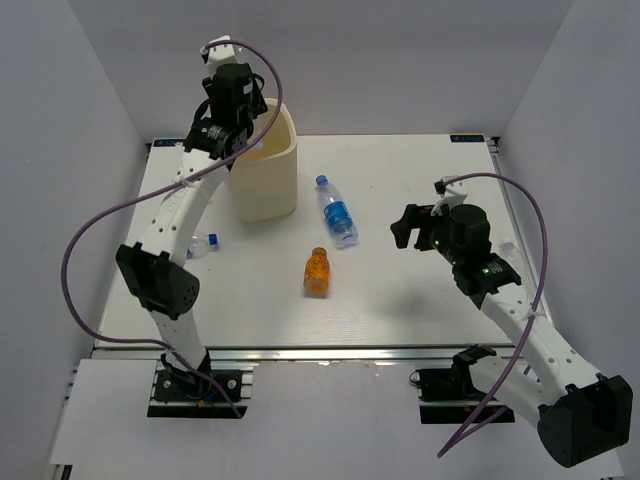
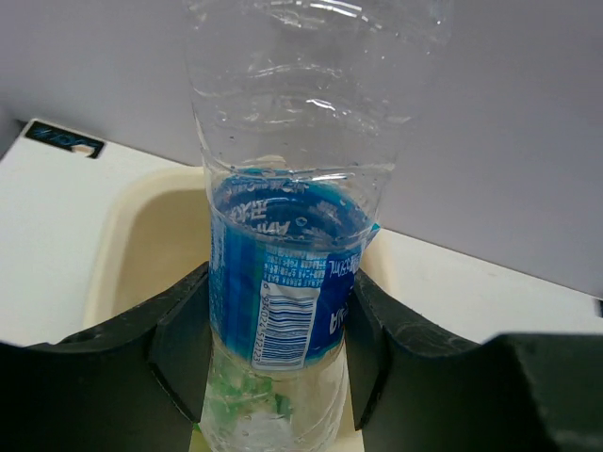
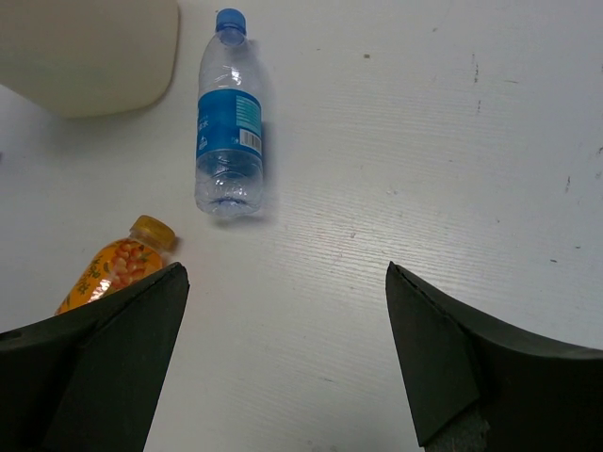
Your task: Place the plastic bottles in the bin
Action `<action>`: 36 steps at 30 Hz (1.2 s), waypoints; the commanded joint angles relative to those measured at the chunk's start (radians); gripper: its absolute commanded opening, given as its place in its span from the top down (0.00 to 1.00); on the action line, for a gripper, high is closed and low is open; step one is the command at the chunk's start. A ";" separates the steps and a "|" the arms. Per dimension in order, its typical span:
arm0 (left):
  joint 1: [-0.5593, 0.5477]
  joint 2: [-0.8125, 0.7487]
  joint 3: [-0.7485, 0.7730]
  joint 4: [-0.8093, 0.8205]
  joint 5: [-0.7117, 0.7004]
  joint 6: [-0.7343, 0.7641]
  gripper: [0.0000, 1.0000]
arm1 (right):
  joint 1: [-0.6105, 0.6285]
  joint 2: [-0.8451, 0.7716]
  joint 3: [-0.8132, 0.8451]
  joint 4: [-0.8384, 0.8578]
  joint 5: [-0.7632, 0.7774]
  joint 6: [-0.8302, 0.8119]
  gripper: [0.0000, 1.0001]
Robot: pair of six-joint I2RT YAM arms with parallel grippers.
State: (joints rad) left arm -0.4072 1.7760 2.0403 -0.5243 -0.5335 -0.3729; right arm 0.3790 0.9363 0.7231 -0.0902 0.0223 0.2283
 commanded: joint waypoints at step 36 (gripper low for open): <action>0.587 -0.391 -0.819 -0.217 0.254 -0.638 0.02 | -0.006 0.035 0.001 0.012 0.024 -0.030 0.11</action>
State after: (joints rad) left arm 0.1421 1.4014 1.2831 -0.7227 -0.4255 -0.8772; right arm 0.3790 0.9680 0.7231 -0.1040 0.0273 0.2115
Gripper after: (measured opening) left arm 0.983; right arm 0.895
